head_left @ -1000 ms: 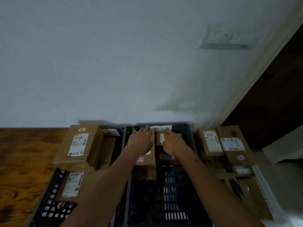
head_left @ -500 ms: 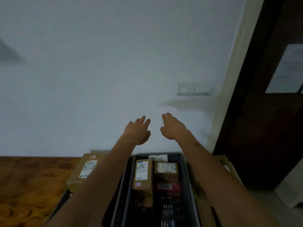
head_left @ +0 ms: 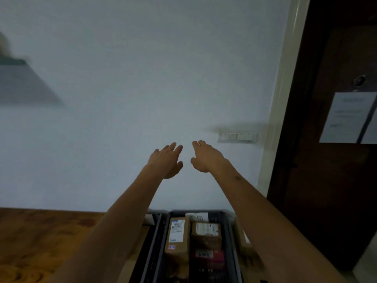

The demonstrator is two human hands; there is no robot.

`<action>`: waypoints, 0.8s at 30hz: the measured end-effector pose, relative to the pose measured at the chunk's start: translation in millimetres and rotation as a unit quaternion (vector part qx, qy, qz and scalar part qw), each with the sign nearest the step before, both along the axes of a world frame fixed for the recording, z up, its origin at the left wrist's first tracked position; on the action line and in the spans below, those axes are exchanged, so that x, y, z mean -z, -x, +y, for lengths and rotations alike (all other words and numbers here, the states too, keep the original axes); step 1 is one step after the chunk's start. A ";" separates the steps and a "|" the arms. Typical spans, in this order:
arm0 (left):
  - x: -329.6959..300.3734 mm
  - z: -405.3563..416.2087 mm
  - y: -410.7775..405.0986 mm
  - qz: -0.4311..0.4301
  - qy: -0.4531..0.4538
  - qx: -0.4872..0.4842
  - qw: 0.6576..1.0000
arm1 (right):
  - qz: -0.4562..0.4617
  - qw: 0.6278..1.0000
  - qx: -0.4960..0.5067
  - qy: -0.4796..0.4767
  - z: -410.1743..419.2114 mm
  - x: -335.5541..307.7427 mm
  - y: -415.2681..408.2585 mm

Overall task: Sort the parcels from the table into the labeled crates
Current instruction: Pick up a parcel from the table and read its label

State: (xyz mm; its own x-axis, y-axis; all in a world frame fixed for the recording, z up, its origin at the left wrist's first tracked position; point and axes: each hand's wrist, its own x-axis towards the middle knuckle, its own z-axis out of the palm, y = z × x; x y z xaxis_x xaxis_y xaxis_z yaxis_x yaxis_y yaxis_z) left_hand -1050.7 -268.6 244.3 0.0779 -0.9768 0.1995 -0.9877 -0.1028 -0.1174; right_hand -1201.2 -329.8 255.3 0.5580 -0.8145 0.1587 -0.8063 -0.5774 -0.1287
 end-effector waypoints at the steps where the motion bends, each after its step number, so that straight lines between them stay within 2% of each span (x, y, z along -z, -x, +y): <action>1: -3.3 3.5 -2.2 0.000 0.004 -0.002 1.000 | -0.001 1.000 0.000 0.002 3.0 -3.0 -2.4; 12: -43.7 48.0 -64.9 0.010 0.040 -0.014 0.999 | 0.011 0.999 0.003 0.043 33.9 -43.8 -61.5; 24: -59.9 211.3 -263.4 0.011 0.054 -0.191 0.980 | -0.009 0.984 -0.173 0.047 159.4 -56.7 -288.7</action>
